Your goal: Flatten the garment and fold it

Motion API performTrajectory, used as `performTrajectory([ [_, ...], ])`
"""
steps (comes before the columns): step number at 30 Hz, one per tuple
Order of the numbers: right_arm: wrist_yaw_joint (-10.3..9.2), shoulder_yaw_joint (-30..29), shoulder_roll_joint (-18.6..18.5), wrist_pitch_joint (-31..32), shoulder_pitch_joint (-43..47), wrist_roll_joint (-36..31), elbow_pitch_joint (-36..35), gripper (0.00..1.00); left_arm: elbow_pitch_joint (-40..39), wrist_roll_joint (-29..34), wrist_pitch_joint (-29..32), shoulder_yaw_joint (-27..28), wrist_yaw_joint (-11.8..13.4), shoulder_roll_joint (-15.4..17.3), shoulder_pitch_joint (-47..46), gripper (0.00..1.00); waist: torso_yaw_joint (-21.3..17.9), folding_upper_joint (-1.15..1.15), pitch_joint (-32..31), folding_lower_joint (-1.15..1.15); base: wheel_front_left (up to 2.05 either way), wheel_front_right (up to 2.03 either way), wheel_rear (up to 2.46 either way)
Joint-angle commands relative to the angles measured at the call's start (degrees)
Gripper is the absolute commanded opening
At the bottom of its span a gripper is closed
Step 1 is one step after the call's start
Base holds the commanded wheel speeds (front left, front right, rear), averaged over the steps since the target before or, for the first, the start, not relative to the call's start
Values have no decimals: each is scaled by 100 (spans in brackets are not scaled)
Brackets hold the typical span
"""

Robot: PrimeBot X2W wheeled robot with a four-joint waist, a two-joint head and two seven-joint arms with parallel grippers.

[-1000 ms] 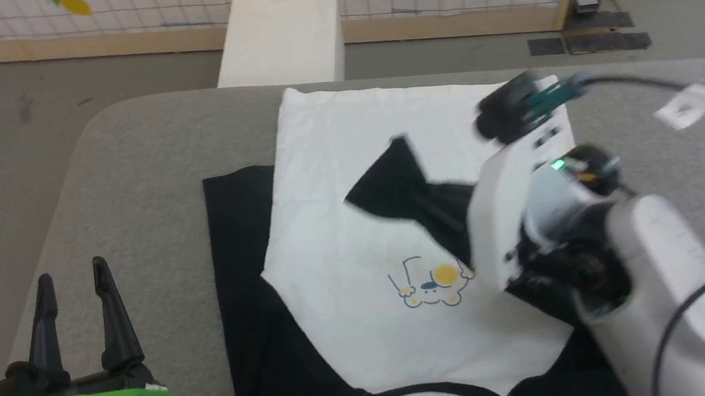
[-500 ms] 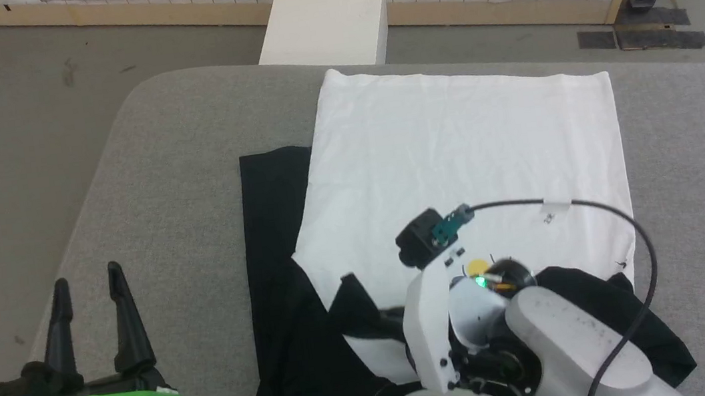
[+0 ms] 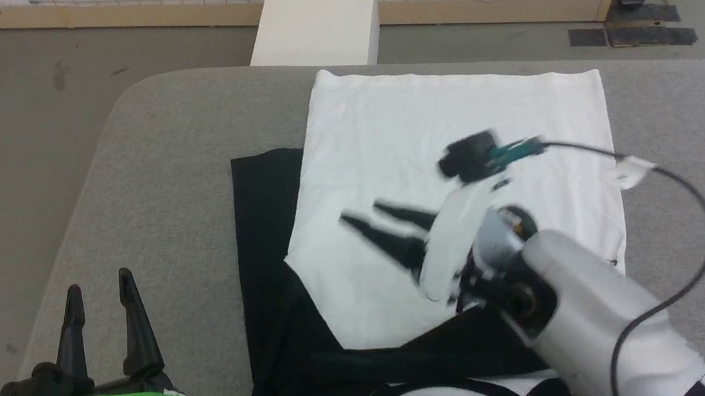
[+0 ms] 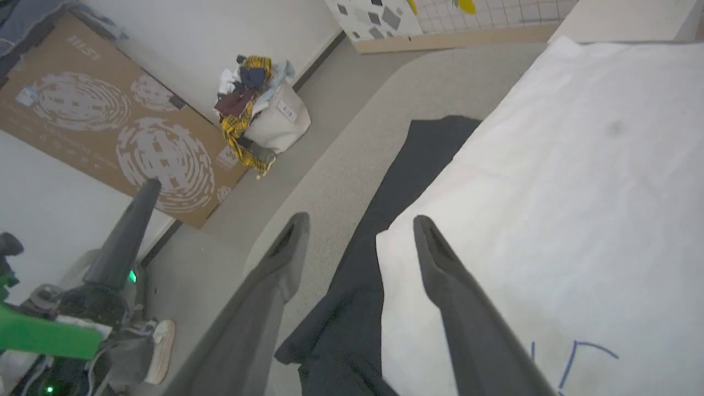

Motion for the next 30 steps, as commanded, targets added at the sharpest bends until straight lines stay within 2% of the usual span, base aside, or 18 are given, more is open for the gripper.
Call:
performTrajectory([
  [1, -8, -302, -14, -305, -99, -61, -32, 100, 23, 24, -20, 14, -39, -22, 38, 100, -123, 0, -86, 0, 0, 0, 0],
  [5, -8, -1331, -149, -994, -17, -491, -102, 100, 64, 35, -20, 7, -39, -22, 67, 100, -289, 0, -173, 0, 0, 0, 0],
  [9, -8, -2421, -347, -1365, 406, -959, -324, 100, 104, 29, -20, 10, -39, -22, 105, 100, -468, 0, -253, 0, 0, 0, 0],
  [13, -8, -3487, -441, -1472, 990, -1617, -716, 100, 151, 26, -21, -15, -38, -22, 120, 100, -635, 0, -262, 0, 0, 0, 0],
  [17, -8, -4424, -304, -1263, 1596, -2203, -1254, 100, 206, -26, -21, -55, -31, -22, 56, 100, -781, 0, -195, 0, 0, 0, 0],
  [21, -8, -5009, -100, -909, 1970, -2426, -1876, 100, 338, -94, 9, -114, -32, -1, -95, 100, -911, 0, -78, 0, 0, 0, 0],
  [24, -8, -5201, -42, -699, 2118, -2576, -2232, 100, 453, -206, 189, -129, -33, 63, -311, 100, -970, 0, 53, 0, 0, 0, 0],
  [30, -8, -5511, -17, -421, 2143, -2577, -2743, 100, 1076, -570, 1010, -150, -37, 464, -1455, 100, -969, 0, 464, 0, 0, 0, 0],
])
